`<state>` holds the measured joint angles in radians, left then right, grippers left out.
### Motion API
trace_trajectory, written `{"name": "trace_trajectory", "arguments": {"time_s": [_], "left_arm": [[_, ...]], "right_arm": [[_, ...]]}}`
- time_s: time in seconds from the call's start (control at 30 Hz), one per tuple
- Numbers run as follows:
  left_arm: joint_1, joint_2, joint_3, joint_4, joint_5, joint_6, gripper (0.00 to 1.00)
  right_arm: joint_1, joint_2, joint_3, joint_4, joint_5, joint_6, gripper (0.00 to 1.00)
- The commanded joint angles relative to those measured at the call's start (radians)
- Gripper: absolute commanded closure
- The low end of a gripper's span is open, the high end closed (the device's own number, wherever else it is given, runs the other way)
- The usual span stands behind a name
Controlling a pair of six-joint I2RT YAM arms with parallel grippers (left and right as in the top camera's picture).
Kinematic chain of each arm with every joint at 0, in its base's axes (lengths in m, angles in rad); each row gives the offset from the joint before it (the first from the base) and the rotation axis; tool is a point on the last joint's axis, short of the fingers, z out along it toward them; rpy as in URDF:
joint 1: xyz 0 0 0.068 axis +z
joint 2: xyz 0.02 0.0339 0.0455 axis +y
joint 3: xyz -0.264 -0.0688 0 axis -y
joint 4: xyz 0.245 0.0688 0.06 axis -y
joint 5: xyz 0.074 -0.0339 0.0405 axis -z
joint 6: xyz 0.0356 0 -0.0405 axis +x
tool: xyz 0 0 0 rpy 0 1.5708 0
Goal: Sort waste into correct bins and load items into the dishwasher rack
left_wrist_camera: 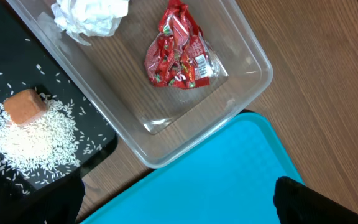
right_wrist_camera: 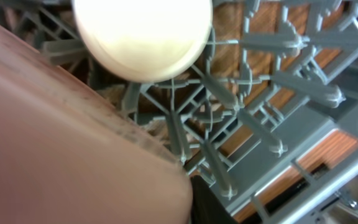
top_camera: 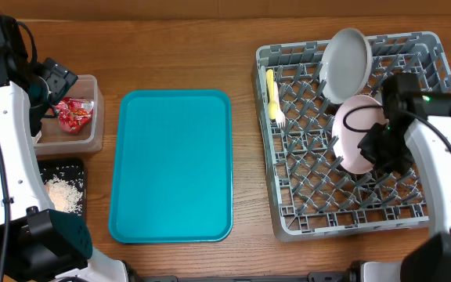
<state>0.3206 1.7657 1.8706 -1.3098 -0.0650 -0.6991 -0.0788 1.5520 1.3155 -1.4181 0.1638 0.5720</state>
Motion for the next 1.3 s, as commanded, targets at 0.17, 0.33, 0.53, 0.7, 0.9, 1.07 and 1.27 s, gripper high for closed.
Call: {"name": "trace_trajectory", "arguments": {"time_s": [0.17,0.33,0.53,0.7,0.9,1.07,1.27], "left_arm": [[0.000,0.000,-0.002,0.002,-0.013,0.004,0.00],[0.000,0.000,-0.002,0.002,-0.013,0.004,0.00],[0.000,0.000,-0.002,0.002,-0.013,0.004,0.00],[0.000,0.000,-0.002,0.002,-0.013,0.004,0.00],[0.000,0.000,-0.002,0.002,-0.013,0.004,0.00],[0.000,0.000,-0.002,0.002,-0.013,0.004,0.00],[0.000,0.000,-0.002,0.002,-0.013,0.004,0.00]], "right_arm": [[-0.003,-0.019,0.097,-0.021,-0.030,-0.001,0.93],[-0.003,-0.158,0.213,-0.097,-0.031,-0.002,0.84],[-0.003,-0.330,0.230,-0.106,-0.029,-0.050,0.60],[-0.003,-0.359,0.229,-0.125,-0.010,-0.049,0.62],[-0.003,-0.320,0.225,-0.116,-0.011,-0.049,0.65],[0.000,-0.264,0.167,-0.061,-0.114,-0.059,0.96],[0.001,-0.172,0.011,0.068,-0.307,-0.141,0.96]]}}
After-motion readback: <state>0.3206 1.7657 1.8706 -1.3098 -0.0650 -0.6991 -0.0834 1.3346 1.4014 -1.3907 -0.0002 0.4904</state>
